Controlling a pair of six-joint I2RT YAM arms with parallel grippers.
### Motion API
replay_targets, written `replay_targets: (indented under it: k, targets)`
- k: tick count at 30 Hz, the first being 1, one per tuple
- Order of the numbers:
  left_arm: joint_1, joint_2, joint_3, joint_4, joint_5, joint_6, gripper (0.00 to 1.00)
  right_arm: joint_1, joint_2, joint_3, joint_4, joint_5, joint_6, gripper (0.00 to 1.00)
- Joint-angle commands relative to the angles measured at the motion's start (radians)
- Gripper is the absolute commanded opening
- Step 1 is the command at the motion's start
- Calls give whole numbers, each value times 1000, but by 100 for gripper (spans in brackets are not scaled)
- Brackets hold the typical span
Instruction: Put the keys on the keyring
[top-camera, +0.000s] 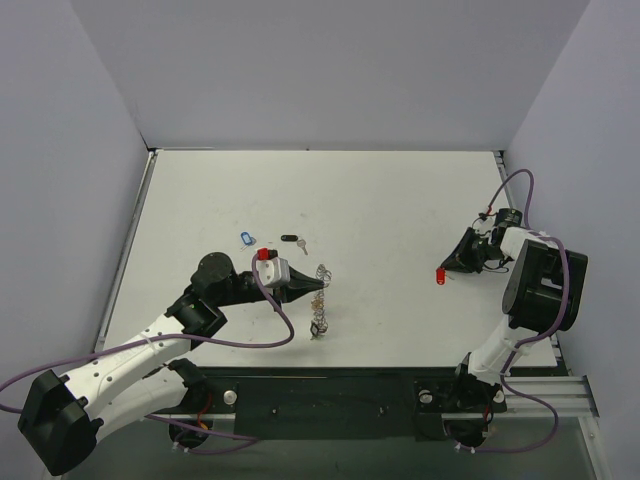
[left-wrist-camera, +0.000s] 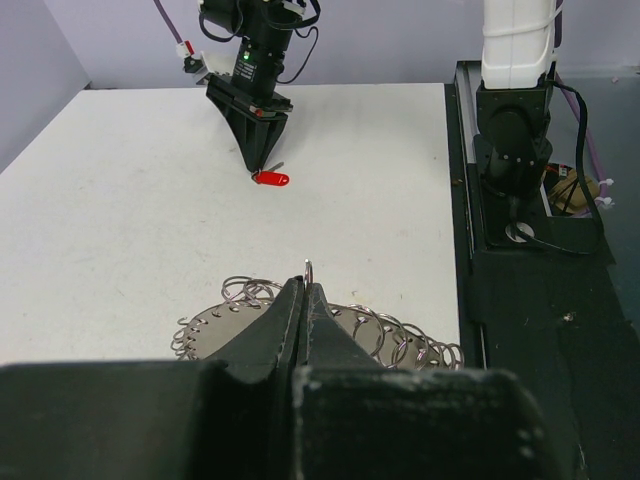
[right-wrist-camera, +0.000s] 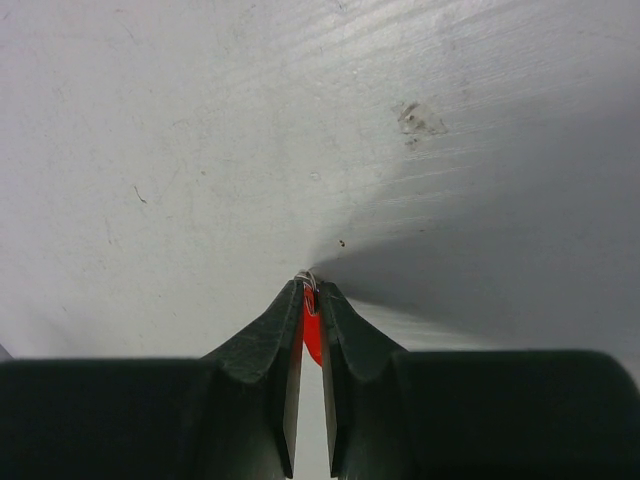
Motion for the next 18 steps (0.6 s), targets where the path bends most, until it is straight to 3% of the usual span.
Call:
replay_targets:
  k: [1,18]
  targets:
    - [3,-12,31,36,5,21,0,7,1,36,-40,-18,-7,8]
    - [4,-11,31,35,5,21,0,23,13,45,-62,20,-22,8]
